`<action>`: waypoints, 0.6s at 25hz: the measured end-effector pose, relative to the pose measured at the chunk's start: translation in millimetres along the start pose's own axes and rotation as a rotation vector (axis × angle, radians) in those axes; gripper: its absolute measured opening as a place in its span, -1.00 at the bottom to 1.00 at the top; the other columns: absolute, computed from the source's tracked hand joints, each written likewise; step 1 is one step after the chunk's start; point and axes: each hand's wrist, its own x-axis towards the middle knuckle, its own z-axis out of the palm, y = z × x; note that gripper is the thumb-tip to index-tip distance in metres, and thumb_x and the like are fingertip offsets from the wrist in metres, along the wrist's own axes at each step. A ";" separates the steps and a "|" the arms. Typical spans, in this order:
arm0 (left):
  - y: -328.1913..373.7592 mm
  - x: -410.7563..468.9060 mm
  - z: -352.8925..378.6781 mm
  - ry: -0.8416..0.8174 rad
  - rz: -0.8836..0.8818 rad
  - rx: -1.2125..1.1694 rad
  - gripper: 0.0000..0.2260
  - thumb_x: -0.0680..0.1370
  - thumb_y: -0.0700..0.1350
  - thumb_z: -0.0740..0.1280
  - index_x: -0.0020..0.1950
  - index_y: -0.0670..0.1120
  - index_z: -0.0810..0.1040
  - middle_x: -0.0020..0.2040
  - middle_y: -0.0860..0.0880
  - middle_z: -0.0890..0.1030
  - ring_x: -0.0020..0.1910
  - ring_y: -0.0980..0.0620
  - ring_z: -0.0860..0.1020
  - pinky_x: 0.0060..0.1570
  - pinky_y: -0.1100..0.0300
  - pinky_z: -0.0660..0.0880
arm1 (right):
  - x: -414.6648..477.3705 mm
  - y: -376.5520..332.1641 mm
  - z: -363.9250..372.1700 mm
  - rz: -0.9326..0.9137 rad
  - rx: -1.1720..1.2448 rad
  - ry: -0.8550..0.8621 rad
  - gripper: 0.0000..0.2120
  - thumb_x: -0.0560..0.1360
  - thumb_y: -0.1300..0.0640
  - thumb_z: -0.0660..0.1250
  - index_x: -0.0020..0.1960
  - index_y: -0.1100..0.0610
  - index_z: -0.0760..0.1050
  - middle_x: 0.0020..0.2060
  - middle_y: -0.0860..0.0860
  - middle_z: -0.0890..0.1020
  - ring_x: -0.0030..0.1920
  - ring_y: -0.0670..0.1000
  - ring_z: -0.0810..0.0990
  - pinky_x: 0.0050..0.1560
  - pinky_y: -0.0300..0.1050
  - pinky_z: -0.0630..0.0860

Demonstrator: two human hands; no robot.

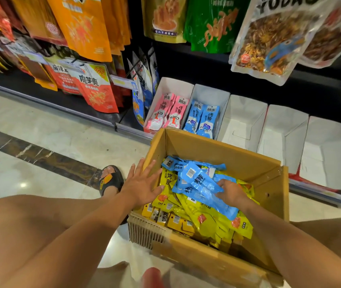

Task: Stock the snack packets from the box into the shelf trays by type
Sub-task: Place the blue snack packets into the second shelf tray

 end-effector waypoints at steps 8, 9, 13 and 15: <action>46.9 4.3 -38.5 0.105 0.066 -0.519 -0.53 0.72 0.18 0.04 0.55 0.03 0.41 0.60 -0.02 0.31 0.61 -0.05 0.18 0.53 0.05 0.15 | -26.8 -38.5 -36.4 -0.149 0.412 0.119 -0.88 0.54 0.14 0.44 0.03 0.05 0.51 0.03 0.02 0.63 0.12 0.11 0.62 0.11 0.07 0.56; 56.5 5.5 -44.0 0.046 0.036 -0.715 -0.55 0.73 0.17 0.05 0.51 0.01 0.46 0.52 -0.01 0.43 0.51 -0.04 0.35 0.43 0.09 0.28 | -28.9 -43.6 -38.2 -0.161 0.460 0.139 -0.86 0.53 0.13 0.45 0.03 0.04 0.51 0.04 0.02 0.65 0.10 0.09 0.63 0.11 0.10 0.58; 85.7 8.4 -66.4 -0.187 -0.093 -1.336 -0.47 0.70 0.27 0.00 0.49 0.01 0.45 0.43 0.00 0.53 0.33 -0.05 0.54 0.36 -0.09 0.44 | -42.9 -65.4 -43.3 -0.204 0.686 0.240 -0.81 0.48 0.15 0.51 0.02 0.05 0.54 -0.02 -0.01 0.70 -0.02 -0.01 0.69 0.06 0.13 0.63; 89.5 6.6 -73.0 -0.232 -0.097 -1.443 -0.40 0.67 0.33 -0.04 0.56 0.01 0.36 0.46 0.01 0.48 0.37 -0.05 0.52 0.35 -0.06 0.46 | -50.8 -75.2 -44.8 -0.228 0.755 0.260 -0.80 0.46 0.15 0.53 0.02 0.06 0.57 -0.08 -0.02 0.71 -0.09 -0.05 0.71 0.01 0.08 0.66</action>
